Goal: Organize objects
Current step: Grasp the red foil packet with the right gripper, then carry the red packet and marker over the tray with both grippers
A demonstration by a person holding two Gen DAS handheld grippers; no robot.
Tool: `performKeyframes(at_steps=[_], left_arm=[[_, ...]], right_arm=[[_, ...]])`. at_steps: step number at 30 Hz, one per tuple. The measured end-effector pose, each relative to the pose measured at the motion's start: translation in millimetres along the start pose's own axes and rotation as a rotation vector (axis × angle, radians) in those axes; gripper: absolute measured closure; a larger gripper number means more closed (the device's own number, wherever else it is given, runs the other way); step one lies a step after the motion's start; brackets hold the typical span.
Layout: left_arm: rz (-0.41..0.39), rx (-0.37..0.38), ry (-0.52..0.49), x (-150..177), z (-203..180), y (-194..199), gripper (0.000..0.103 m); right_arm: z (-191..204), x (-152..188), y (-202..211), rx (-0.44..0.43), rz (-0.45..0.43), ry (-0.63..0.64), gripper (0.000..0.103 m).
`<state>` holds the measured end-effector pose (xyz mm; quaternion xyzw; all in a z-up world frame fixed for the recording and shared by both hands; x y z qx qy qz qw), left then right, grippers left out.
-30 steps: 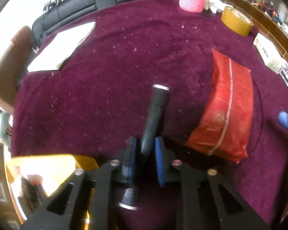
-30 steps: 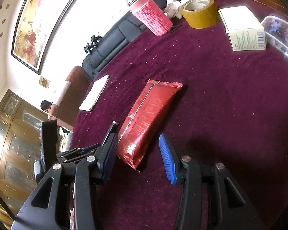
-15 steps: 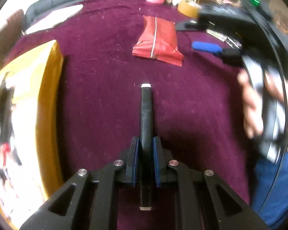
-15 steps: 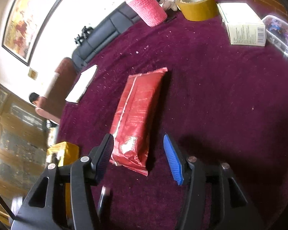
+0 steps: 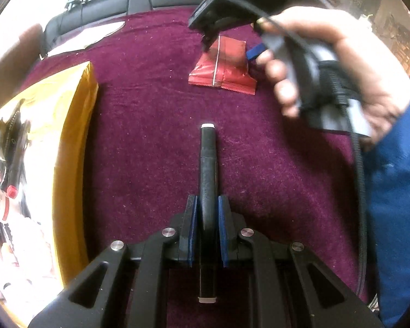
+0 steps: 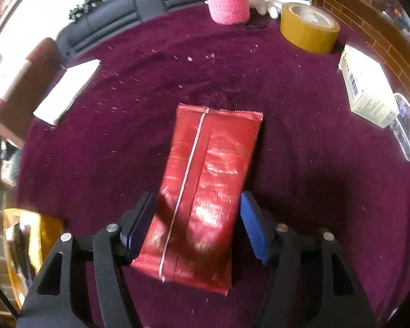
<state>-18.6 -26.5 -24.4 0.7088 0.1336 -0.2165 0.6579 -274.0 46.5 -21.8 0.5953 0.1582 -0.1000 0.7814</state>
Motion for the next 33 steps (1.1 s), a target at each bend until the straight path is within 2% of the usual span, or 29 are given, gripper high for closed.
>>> performKeyframes(at_steps=[2, 4, 6, 9, 11, 13, 18, 21, 24, 28, 33], left_arm=[[-0.001, -0.005, -0.005, -2, 1, -2, 0.091], [-0.003, -0.007, -0.004, -2, 2, -2, 0.091], [-0.007, -0.014, -0.006, -2, 1, -2, 0.091], [-0.014, -0.038, -0.022, -3, -1, -3, 0.091], [-0.019, -0.059, -0.035, -3, -3, -4, 0.091], [-0.020, -0.081, -0.055, -3, -7, -5, 0.090], [-0.034, -0.114, -0.067, -8, -10, -6, 0.086], [-0.074, -0.118, -0.078, -8, -10, -7, 0.089], [-0.091, -0.099, -0.075, -9, -10, -7, 0.091], [-0.098, -0.011, -0.010, -10, -1, -6, 0.091], [-0.116, -0.002, 0.025, -10, 4, 0, 0.091]], right_arm=[[2, 2, -12, 0.030, 0.018, 0.021, 0.035], [6, 4, -13, 0.075, -0.025, 0.079, 0.033], [9, 9, -14, 0.103, -0.068, 0.160, 0.037], [4, 17, -9, 0.082, -0.118, 0.206, 0.051], [-3, 21, -2, 0.057, -0.138, 0.202, 0.057], [-13, 28, 6, -0.003, -0.141, 0.172, 0.059], [-38, 42, 27, -0.172, -0.149, 0.055, 0.059], [-46, 44, 40, -0.249, -0.178, 0.019, 0.059], [-47, 42, 50, -0.290, -0.208, 0.012, 0.059], [-45, 43, 54, -0.340, -0.213, 0.015, 0.059], [-38, 47, 63, -0.365, -0.225, 0.052, 0.059]])
Point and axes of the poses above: each gripper's, at about its wrist camera, not at the fingertips, and y roughly against the way its jaws point, z to its left, x to its underside, the point moved 4 cm from there along -y, roughly the way its jaws point, and after that the axes turned 6 degrees about -y, right-handed, at the moved point
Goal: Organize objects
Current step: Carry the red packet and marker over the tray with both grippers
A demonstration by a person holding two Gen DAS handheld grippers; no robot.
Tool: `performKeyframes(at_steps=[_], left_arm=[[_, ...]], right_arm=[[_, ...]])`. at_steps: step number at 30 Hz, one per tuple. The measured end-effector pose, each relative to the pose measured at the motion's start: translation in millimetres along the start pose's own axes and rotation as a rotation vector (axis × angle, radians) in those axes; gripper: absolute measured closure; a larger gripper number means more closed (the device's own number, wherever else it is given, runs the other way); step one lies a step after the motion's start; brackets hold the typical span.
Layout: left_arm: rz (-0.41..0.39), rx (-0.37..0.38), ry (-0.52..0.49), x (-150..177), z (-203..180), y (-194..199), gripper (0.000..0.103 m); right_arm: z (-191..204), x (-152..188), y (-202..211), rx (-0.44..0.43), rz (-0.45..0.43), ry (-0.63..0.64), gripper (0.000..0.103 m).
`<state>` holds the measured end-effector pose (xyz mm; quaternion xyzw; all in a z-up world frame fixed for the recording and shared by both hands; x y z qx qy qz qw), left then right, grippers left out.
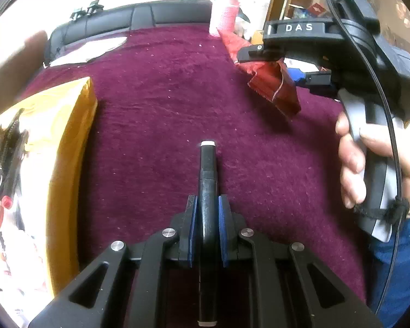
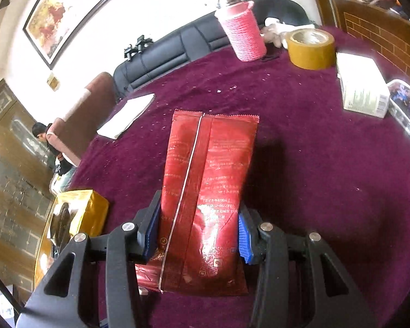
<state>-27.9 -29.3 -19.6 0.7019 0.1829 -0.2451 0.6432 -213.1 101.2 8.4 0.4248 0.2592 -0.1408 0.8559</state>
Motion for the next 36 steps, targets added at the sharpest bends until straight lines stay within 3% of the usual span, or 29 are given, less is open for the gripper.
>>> performKeyframes(at_steps=[21, 36], left_arm=[[-0.100, -0.067, 0.025, -5, 16, 39, 0.091], [-0.192, -0.099, 0.085, -22, 60, 77, 0.091]], right_arm=[[33, 16, -3, -0.098, 0.025, 0.091, 0.059], [33, 22, -17, -0.112, 0.050, 0.115, 0.059]])
Point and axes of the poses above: each gripper's, at about its wrist camera, not at the fingertips, and y roughly against the way its jaws point, z to its left, x to its underside, the point moved 4 cm from there along -y, roughly the way its jaws point, and after that the axes turned 6 degrees about -y, right-handed, at the moved point
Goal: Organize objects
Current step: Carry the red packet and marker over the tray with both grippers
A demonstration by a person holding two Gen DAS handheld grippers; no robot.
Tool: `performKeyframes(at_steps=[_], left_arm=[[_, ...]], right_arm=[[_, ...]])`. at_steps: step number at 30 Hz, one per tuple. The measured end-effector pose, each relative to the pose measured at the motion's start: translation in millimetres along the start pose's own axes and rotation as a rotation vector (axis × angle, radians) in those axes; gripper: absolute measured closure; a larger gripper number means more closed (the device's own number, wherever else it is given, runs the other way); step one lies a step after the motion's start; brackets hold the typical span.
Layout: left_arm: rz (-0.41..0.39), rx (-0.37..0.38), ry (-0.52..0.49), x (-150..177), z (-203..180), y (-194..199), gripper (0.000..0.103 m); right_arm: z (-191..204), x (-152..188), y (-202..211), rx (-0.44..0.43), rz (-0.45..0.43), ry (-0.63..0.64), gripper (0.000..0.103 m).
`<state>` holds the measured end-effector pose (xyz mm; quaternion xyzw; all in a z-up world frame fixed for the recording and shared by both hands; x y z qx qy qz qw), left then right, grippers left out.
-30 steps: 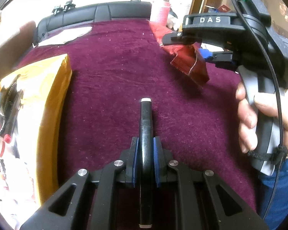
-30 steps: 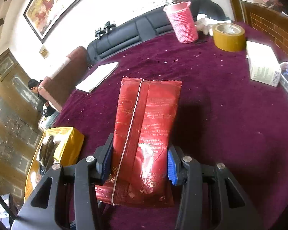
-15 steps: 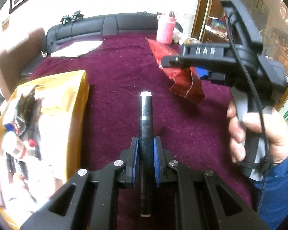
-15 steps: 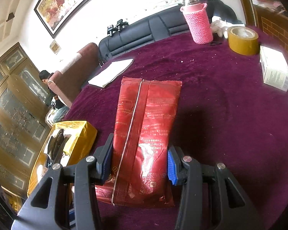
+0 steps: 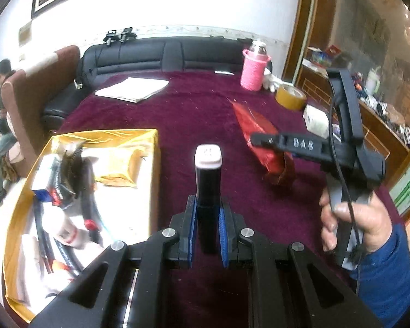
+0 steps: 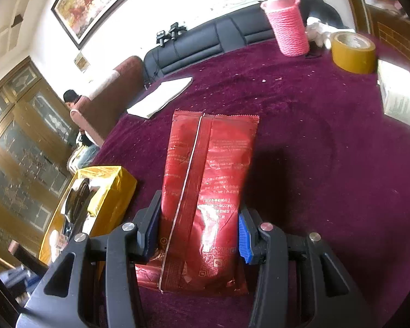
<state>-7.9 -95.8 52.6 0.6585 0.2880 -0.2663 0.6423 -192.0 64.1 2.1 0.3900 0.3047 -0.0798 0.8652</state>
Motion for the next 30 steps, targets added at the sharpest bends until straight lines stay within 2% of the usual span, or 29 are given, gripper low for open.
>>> performKeyframes(at_steps=[7, 16, 21, 23, 30], left_arm=[[-0.071, 0.045, 0.045, -1, 26, 20, 0.091], [-0.143, 0.064, 0.076, 4, 65, 66, 0.091], [-0.135, 0.048, 0.086, 16, 93, 87, 0.091], [-0.126, 0.031, 0.097, 23, 107, 94, 0.091], [-0.034, 0.023, 0.140, 57, 145, 97, 0.091]], right_arm=[[15, 7, 0, -0.027, -0.015, 0.053, 0.058], [67, 24, 12, -0.058, -0.075, 0.158, 0.058], [113, 52, 18, -0.110, -0.046, 0.185, 0.058], [130, 65, 18, -0.155, -0.019, 0.183, 0.058], [178, 99, 4, -0.188, 0.081, 0.234, 0.058]])
Point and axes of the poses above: each gripper's, at about its wrist camera, not at the fingertips, and y roughly against the way its jaws point, z to its left, x to its underside, the point moved 4 cm from there along -y, roughly the way its jaws point, and after that the axes turned 6 degrees about -y, right-handed, at the moved point
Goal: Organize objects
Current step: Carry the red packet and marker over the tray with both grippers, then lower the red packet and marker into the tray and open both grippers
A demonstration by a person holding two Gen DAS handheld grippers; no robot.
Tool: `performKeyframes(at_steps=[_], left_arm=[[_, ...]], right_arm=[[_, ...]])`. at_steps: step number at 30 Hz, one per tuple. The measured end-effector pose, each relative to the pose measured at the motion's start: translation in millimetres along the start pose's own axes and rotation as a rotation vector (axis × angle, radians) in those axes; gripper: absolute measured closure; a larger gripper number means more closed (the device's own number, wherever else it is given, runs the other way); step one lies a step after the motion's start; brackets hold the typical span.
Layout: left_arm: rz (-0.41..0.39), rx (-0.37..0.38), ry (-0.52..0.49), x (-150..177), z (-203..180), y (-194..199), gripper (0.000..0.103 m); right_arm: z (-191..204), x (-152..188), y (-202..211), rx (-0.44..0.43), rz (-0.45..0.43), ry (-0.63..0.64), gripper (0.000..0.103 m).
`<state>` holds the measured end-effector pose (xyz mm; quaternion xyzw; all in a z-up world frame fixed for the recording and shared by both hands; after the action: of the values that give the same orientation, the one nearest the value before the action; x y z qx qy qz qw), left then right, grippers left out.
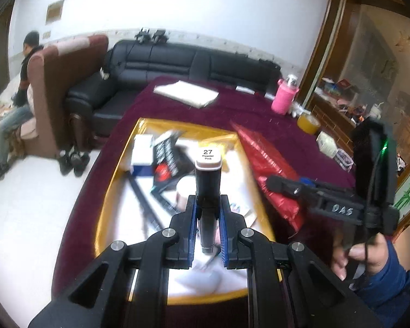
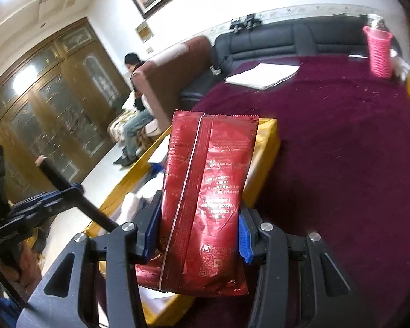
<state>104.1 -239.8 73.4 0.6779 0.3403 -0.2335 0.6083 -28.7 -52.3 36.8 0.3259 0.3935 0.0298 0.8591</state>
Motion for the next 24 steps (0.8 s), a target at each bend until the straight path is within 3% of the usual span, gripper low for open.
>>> performKeyframes(at_steps=[10, 24], left_arm=[[0.067, 0.023, 0.020, 12, 19, -21, 0.091], [0.122, 0.029, 0.079, 7, 38, -61, 0.090]], right_arm=[[20, 19, -37, 0.030, 0.084, 0.042, 0.058], [16, 14, -62, 0.181, 0.092, 0.075, 0.058]])
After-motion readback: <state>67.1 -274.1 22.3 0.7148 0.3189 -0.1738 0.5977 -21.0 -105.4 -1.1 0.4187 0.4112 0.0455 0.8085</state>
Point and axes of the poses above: each gripper's, at about its wrist camera, not at the fingertips, and y roughly against the way its jaws point, z to its left, x to its underside, the point moved 4 cm from there along -y, roughly the way its jaws point, and after that the axes turned 6 degrees about -y, right-handed, at the moved point
